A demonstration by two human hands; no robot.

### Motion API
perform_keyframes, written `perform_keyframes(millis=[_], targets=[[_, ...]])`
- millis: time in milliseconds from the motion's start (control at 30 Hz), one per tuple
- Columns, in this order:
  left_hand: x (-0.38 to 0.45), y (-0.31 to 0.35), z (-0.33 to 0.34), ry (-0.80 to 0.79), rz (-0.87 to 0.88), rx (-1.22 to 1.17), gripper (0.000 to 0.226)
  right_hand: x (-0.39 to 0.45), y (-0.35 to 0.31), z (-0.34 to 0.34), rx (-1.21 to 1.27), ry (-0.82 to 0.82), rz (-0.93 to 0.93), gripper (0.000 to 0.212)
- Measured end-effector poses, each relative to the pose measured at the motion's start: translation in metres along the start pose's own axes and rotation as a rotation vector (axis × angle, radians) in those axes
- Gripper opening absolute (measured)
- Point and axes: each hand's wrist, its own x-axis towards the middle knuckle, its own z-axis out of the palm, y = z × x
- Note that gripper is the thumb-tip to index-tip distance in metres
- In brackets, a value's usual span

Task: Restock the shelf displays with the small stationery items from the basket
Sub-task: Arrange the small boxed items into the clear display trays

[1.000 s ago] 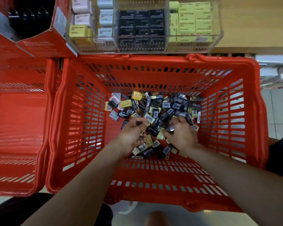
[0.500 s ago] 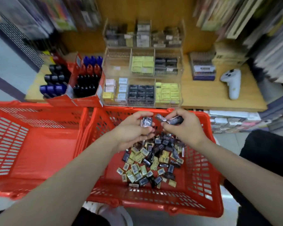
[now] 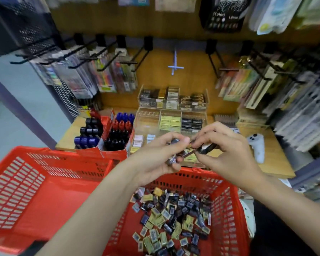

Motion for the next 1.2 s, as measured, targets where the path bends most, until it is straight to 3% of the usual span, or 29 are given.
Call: perform_keyframes(millis=[67, 133, 267, 333, 400, 467, 533, 733, 1000, 1200], targets=[[0.001, -0.003, -0.002, -0.003, -0.016, 0.033, 0.013, 0.001, -0.001, -0.001, 0.007, -0.053, 0.013, 0.032], [0.003, -0.007, -0.005, 0.047, -0.013, 0.022, 0.012, 0.001, 0.0, -0.001, 0.055, -0.102, 0.114, 0.042], [0.01, -0.01, -0.01, 0.256, 0.043, -0.088, 0.024, 0.003, 0.001, -0.003, 0.229, -0.012, 0.614, 0.053], [0.012, -0.012, -0.011, 0.284, 0.059, -0.159, 0.031, 0.005, 0.003, -0.003, 0.492, -0.044, 0.902, 0.064], [0.014, -0.014, -0.008, 0.262, 0.056, -0.224, 0.034, 0.007, 0.003, -0.002, 0.888, -0.064, 1.056, 0.057], [0.015, -0.015, -0.005, 0.246, 0.045, -0.283, 0.036, 0.009, 0.002, -0.003, 1.134, -0.036, 1.093, 0.037], [0.017, -0.014, -0.004, 0.249, 0.045, -0.319, 0.039, 0.01, 0.0, -0.006, 1.191, -0.049, 1.064, 0.033], [0.017, -0.012, -0.002, 0.251, 0.06, -0.335, 0.04, 0.012, -0.001, -0.008, 0.927, -0.045, 1.035, 0.035], [0.017, -0.014, 0.003, 0.227, 0.067, -0.381, 0.029, 0.007, 0.002, -0.006, 0.963, -0.015, 1.012, 0.024], [0.023, -0.019, 0.013, 0.228, -0.047, -0.479, 0.016, 0.002, -0.004, 0.011, 0.967, 0.151, 1.112, 0.027]])
